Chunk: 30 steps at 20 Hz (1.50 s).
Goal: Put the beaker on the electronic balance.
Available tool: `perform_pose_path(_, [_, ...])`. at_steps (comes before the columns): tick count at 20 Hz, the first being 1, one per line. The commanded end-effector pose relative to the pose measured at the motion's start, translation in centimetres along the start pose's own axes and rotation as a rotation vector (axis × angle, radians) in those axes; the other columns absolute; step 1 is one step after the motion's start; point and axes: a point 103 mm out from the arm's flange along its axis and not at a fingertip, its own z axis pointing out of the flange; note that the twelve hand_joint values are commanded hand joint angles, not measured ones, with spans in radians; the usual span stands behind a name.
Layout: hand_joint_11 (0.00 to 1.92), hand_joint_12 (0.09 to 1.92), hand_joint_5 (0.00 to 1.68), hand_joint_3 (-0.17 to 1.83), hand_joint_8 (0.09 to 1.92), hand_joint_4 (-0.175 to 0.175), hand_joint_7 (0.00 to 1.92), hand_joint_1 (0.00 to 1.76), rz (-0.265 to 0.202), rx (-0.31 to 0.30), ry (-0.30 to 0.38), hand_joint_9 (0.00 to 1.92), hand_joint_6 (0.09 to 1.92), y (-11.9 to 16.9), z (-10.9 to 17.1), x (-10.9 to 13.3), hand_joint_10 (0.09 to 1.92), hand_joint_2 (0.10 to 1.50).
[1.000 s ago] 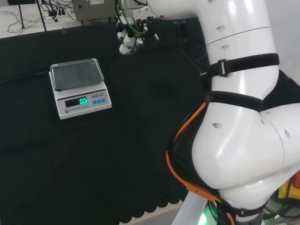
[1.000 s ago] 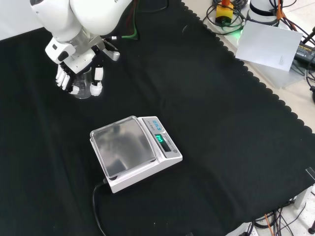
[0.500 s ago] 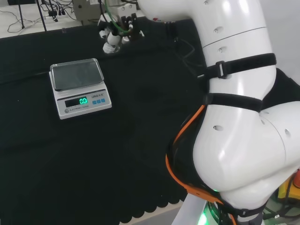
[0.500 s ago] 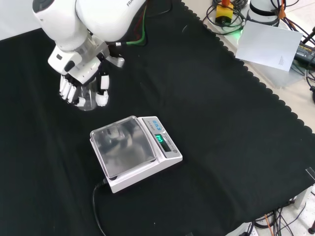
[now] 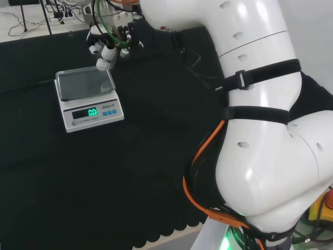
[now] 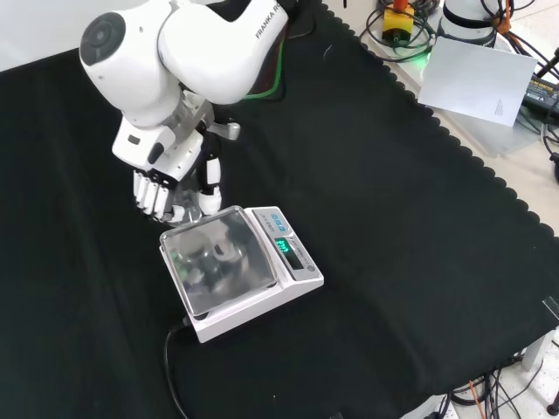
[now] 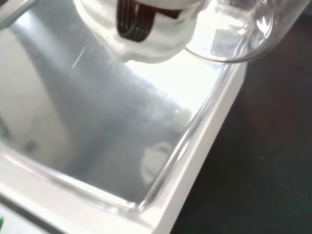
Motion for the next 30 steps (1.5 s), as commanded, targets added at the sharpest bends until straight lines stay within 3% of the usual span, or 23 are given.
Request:
perform_pose_path(1, [0.8, 1.2, 0.65, 0.01, 1.55, -0.175, 0.53, 1.33, -0.079, 0.033, -0.001, 0.82, 1.5, 0.4, 1.4, 2.8, 1.44, 1.26])
perform_pose_path(12, [0.8, 1.2, 0.65, 0.01, 1.54, -0.175, 0.53, 1.33, -0.182, 0.092, -0.026, 0.82, 1.5, 2.8, 3.2, 8.1, 1.44, 1.26])
perform_pose_path(16, [0.8, 1.2, 0.66, 0.0, 1.54, -0.175, 0.54, 1.33, -0.201, 0.125, -0.02, 0.78, 1.48, 3.0, 3.9, 8.6, 1.44, 1.25])
perform_pose_path(17, [0.83, 1.17, 0.7, 0.0, 1.51, -0.175, 0.54, 1.25, -0.203, 0.136, -0.014, 0.77, 1.43, 3.0, 3.9, 8.6, 1.42, 1.24])
perform_pose_path(20, [0.68, 1.25, 0.3, -0.15, 1.22, -0.107, 0.44, 1.22, -0.21, 0.122, -0.041, 0.73, 1.16, 2.6, 3.6, 8.3, 1.11, 1.06])
perform_pose_path(23, [0.28, 1.4, 0.09, -0.17, 1.06, -0.052, 0.21, 1.08, -0.199, 0.075, -0.072, 0.5, 0.51, 2.0, 2.8, 8.0, 1.02, 0.92])
perform_pose_path(25, [0.08, 1.45, 0.03, -0.17, 0.9, -0.017, 0.07, 0.99, -0.193, 0.055, -0.07, 0.29, 0.18, 1.6, 2.4, 7.7, 0.97, 0.87])
perform_pose_path(26, [0.04, 1.42, 0.01, -0.17, 0.75, -0.002, 0.03, 0.95, -0.191, 0.043, -0.062, 0.19, 0.09, 1.4, 2.1, 7.4, 0.95, 0.85])
perform_pose_path(30, [0.0, 1.19, 0.0, -0.16, 0.22, 0.027, 0.0, 0.83, -0.195, 0.034, -0.054, 0.01, 0.09, 0.8, 1.2, 6.6, 0.76, 0.79])
